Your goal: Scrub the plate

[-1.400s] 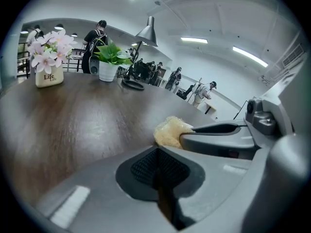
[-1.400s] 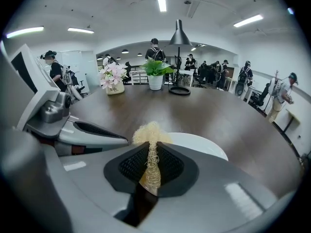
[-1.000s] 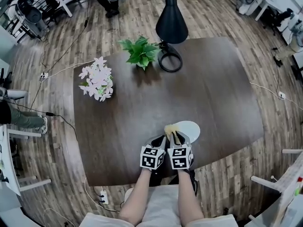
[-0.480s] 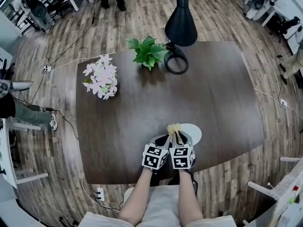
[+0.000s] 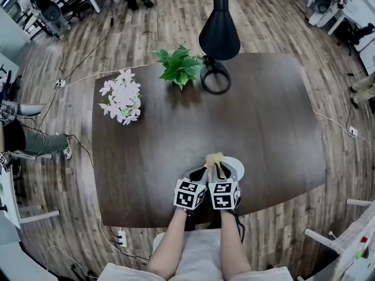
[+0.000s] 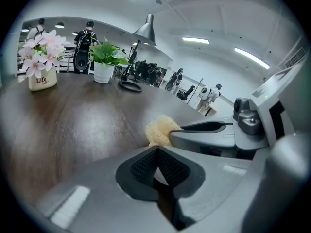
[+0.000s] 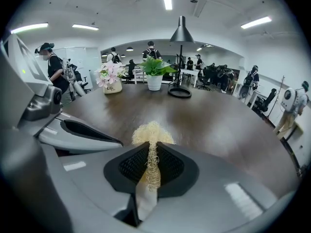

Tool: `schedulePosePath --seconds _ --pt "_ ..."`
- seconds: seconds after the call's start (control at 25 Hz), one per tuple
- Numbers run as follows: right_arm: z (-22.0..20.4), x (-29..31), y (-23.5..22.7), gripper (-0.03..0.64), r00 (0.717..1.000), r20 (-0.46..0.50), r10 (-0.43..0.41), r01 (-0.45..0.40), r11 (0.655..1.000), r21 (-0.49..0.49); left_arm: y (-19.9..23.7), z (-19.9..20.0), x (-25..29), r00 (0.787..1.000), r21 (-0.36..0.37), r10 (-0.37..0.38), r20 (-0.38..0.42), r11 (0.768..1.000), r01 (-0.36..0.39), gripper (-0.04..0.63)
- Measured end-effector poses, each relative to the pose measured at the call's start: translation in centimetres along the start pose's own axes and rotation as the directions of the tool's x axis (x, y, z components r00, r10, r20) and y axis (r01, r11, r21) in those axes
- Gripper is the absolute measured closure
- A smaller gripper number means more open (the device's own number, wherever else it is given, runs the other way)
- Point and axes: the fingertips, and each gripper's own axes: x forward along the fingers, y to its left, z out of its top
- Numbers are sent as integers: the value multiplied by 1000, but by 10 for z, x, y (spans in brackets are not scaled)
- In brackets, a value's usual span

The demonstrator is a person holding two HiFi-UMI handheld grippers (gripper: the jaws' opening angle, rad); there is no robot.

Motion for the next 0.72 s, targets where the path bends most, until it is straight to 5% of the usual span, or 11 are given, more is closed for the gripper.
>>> schedulePosePath --seconds 0.72 --pt "-12 -4 -39 554 999 0 34 -34 999 -26 12 -3 -3 989 -64 143 35 988 -140 594"
